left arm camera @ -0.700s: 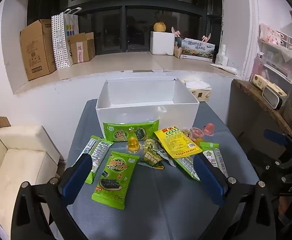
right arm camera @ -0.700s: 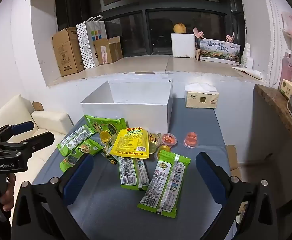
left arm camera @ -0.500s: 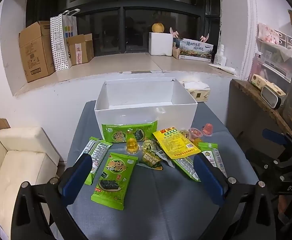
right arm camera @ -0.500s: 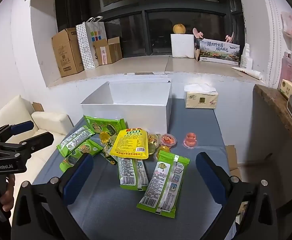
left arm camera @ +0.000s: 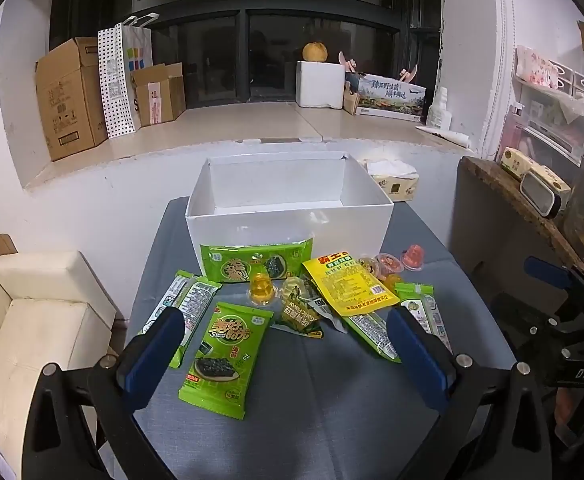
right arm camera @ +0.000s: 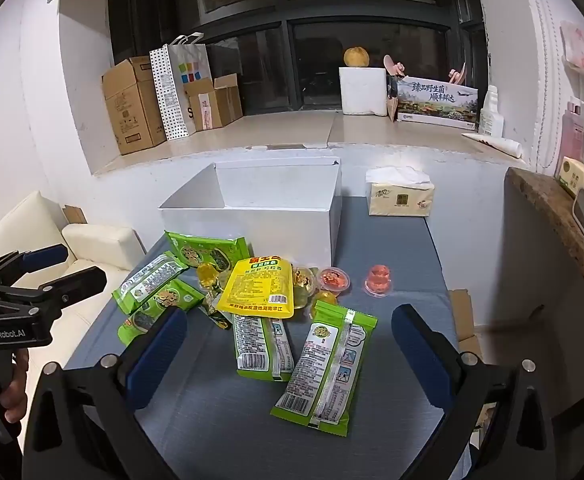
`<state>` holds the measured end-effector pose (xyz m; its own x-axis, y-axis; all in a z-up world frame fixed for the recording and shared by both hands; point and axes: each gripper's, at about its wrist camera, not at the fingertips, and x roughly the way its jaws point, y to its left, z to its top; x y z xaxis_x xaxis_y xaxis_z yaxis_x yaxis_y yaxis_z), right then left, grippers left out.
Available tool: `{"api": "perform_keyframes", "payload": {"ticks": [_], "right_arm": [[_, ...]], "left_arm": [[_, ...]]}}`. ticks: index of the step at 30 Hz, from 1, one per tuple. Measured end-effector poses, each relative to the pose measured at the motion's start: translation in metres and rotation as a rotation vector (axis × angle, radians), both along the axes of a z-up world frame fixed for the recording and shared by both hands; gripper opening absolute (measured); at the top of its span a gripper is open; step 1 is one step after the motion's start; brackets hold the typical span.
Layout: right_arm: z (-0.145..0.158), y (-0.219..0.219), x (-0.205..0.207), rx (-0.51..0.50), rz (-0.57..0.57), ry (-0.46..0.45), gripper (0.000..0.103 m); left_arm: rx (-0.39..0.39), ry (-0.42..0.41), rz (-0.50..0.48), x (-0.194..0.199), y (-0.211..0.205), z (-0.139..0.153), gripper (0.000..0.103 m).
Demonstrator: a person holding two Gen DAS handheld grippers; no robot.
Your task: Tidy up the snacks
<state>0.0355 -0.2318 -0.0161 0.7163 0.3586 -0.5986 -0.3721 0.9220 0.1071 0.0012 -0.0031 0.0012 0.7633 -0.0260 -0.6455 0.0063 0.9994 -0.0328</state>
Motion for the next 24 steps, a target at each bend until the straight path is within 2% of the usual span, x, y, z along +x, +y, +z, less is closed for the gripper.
{"api": "perform_keyframes", "payload": {"ticks": [24], "right_arm": [[-0.0009, -0.0003, 0.0002, 0.002, 0.0, 0.005, 0.103]], "left_arm": [[0.002, 0.01, -0.005, 0.0004, -0.0008, -0.0014, 0.103]]}}
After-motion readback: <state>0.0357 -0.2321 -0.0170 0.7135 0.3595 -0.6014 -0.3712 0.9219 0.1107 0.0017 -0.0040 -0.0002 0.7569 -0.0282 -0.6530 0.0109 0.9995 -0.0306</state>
